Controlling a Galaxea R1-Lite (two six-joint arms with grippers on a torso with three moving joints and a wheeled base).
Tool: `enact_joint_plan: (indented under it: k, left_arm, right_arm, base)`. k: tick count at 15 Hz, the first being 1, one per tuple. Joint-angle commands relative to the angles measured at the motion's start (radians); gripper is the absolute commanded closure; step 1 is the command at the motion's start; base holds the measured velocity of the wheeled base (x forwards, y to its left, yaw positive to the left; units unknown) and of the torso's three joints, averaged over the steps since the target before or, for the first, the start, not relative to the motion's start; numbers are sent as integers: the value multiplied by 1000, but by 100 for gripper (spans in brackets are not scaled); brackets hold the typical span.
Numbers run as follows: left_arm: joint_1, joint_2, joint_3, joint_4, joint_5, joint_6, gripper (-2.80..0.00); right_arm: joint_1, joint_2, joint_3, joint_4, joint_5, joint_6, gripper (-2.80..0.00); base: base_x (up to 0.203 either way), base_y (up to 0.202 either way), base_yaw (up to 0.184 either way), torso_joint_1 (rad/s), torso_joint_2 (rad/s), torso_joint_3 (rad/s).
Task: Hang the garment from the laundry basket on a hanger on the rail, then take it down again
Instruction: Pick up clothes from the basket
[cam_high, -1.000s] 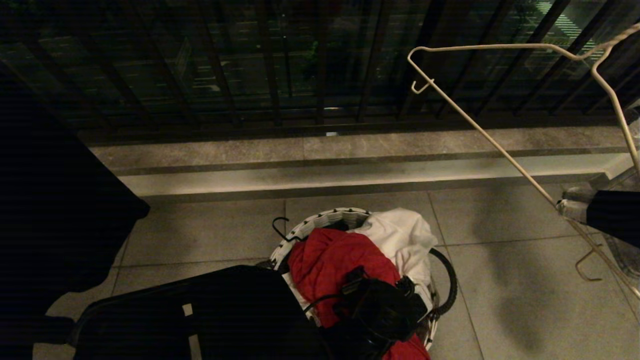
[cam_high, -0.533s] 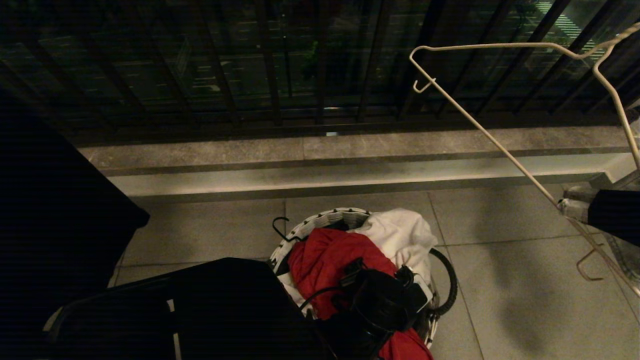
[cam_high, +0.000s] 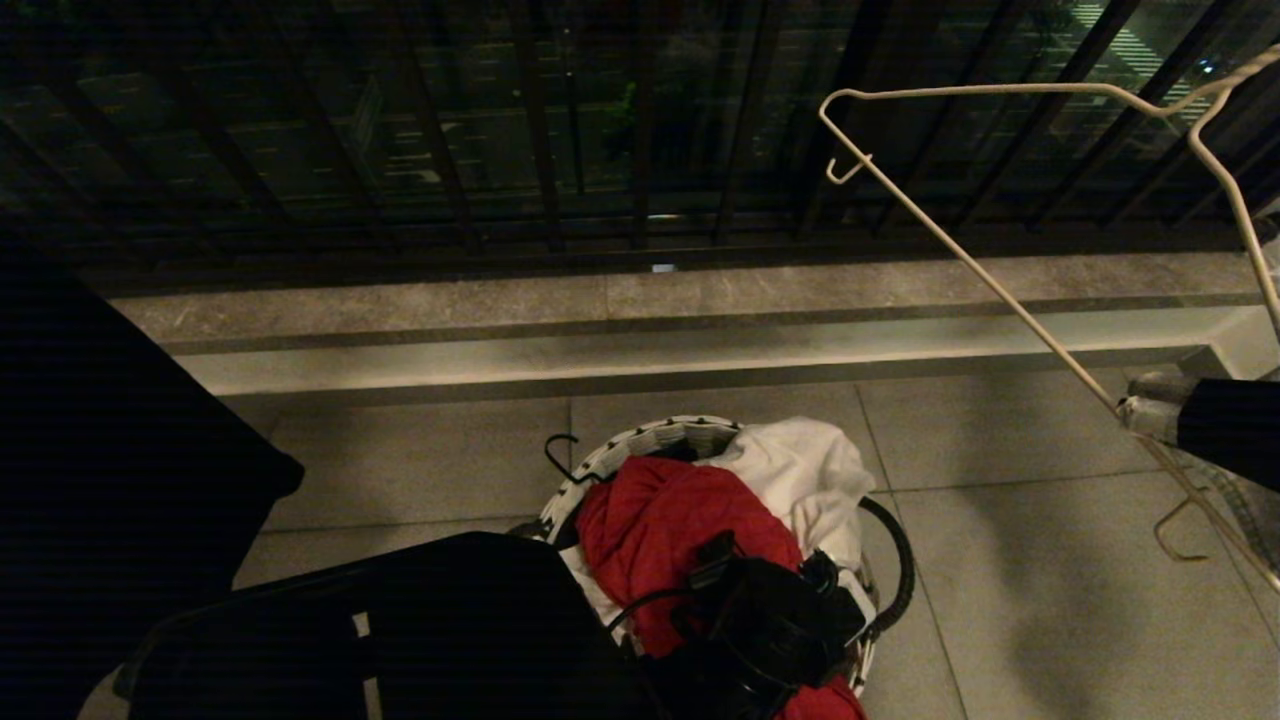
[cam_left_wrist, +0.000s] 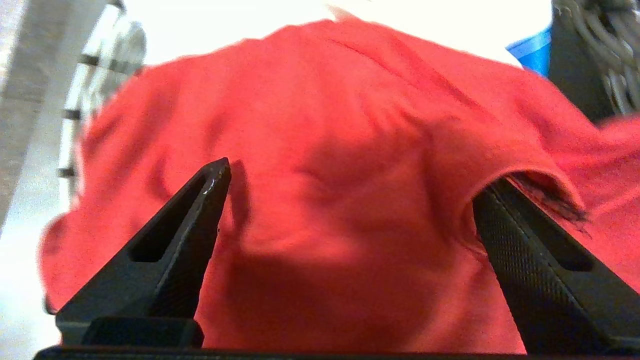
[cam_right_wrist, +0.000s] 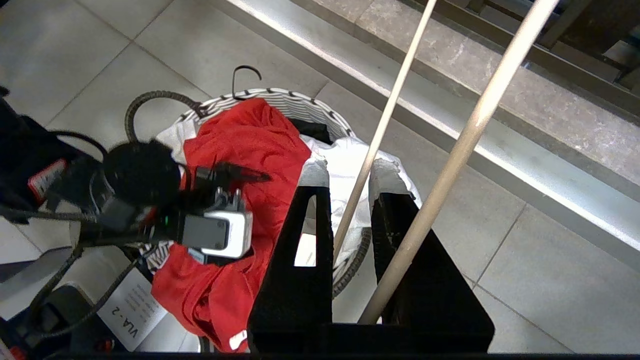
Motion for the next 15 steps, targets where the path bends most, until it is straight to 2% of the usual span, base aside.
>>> enact_joint_plan:
  k: [1, 14, 15]
  left_arm:
    - [-9, 26, -1, -5, 3, 4, -280]
    - [-14, 39, -19, -6, 29, 11, -280]
    - [-14, 39, -19, -6, 29, 11, 0]
  right_arm:
    - [-4, 1, 0, 0, 3, -3, 0]
    - [-16, 0, -5, 0, 5, -3, 0]
    - [-15, 0, -5, 0, 5, -3, 0]
  base:
    - [0, 0, 0, 0, 0, 0]
    - [0, 0, 0, 0, 0, 0]
    - [0, 0, 0, 0, 0, 0]
